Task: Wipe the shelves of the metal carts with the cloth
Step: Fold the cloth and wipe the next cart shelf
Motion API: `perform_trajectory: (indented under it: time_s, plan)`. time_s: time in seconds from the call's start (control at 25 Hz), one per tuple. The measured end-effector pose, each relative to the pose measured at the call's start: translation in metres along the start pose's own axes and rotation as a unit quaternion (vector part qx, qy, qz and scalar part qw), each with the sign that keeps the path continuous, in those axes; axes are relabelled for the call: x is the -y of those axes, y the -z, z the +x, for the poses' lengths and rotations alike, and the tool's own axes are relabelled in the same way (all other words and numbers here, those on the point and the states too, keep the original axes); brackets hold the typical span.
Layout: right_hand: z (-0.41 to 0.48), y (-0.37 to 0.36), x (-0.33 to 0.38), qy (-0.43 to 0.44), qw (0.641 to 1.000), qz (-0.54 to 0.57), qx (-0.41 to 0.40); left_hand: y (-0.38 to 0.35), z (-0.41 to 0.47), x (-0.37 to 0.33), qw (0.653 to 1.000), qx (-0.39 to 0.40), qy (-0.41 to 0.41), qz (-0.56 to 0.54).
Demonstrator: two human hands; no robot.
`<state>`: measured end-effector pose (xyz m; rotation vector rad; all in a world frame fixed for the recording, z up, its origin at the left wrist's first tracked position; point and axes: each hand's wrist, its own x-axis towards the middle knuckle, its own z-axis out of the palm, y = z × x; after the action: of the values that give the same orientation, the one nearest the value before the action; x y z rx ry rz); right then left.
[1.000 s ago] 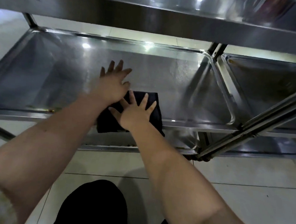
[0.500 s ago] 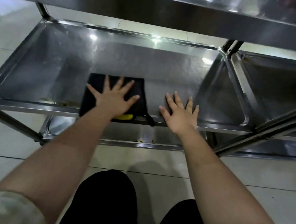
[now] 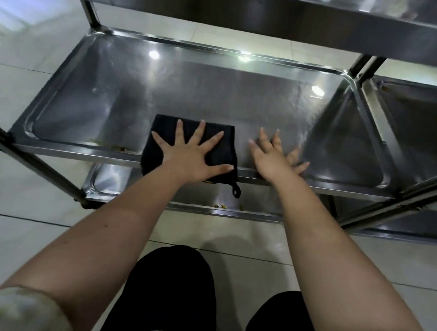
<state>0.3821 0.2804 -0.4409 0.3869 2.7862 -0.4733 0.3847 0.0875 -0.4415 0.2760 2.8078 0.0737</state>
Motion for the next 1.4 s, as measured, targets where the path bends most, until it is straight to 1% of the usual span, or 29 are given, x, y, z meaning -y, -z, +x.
perform_trajectory:
  time_s: [0.04, 0.12, 0.16, 0.2, 0.28, 0.36, 0.44, 0.6, 0.72, 0.84, 0.92, 1.0, 1.08, 1.2, 1.28, 1.36, 1.4]
  plan:
    - [0.003, -0.001, 0.024, 0.037, 0.999, 0.025, -0.005, 0.002, 0.001, 0.005, 1.000, 0.005, -0.002, -0.003]
    - [0.003, -0.011, 0.067, 0.138, 0.990, 0.017, -0.025, 0.004, 0.004, 0.033, 1.000, 0.005, 0.003, -0.009]
    - [0.003, -0.018, 0.081, 0.170, 0.985, 0.006, -0.028, 0.006, 0.003, 0.056, 1.000, 0.002, 0.018, -0.012]
    - [0.004, -0.026, 0.089, 0.187, 0.982, -0.017, -0.024, 0.007, 0.000, 0.085, 0.999, -0.003, 0.043, -0.016]
    - [0.009, -0.040, 0.090, 0.194, 0.976, -0.099, -0.013, 0.012, -0.007, 0.145, 0.994, 0.005, 0.100, -0.035]
    - [0.014, -0.043, 0.089, 0.191, 0.971, -0.140, -0.010, 0.019, -0.011, 0.182, 0.988, 0.028, 0.140, -0.060]
    - [0.016, -0.044, 0.091, 0.185, 0.972, -0.141, -0.017, 0.020, -0.008, 0.182, 0.988, 0.036, 0.143, -0.051]
    - [0.017, -0.046, 0.091, 0.180, 0.973, -0.143, -0.023, 0.013, 0.004, 0.126, 0.996, 0.021, 0.075, -0.033]
    - [0.016, -0.046, 0.090, 0.179, 0.973, -0.140, -0.031, 0.008, 0.010, 0.099, 0.998, 0.019, 0.054, -0.034]
    - [0.016, -0.045, 0.090, 0.175, 0.975, -0.135, -0.032, 0.010, 0.006, 0.126, 0.997, 0.006, 0.067, -0.036]
    - [0.013, -0.045, 0.093, 0.175, 0.974, -0.141, -0.032, 0.015, -0.002, 0.166, 0.993, -0.004, 0.110, -0.042]
    - [0.011, -0.046, 0.094, 0.177, 0.972, -0.154, -0.032, 0.021, -0.009, 0.203, 0.987, 0.006, 0.156, -0.048]
    - [0.010, -0.044, 0.094, 0.178, 0.969, -0.172, -0.026, 0.024, -0.012, 0.220, 0.983, 0.020, 0.177, -0.046]
    - [0.016, -0.038, 0.107, 0.218, 0.958, -0.186, -0.010, 0.025, -0.009, 0.205, 0.986, 0.017, 0.158, -0.044]
    - [0.014, -0.043, 0.126, 0.250, 0.956, -0.150, -0.044, 0.020, -0.010, 0.180, 0.991, 0.015, 0.123, -0.040]
    - [0.011, -0.053, 0.141, 0.228, 0.966, -0.108, -0.060, 0.010, -0.016, 0.161, 0.995, 0.005, 0.095, -0.028]
    - [0.011, -0.057, 0.143, 0.216, 0.968, -0.116, -0.054, 0.007, -0.017, 0.161, 0.996, -0.003, 0.090, -0.022]
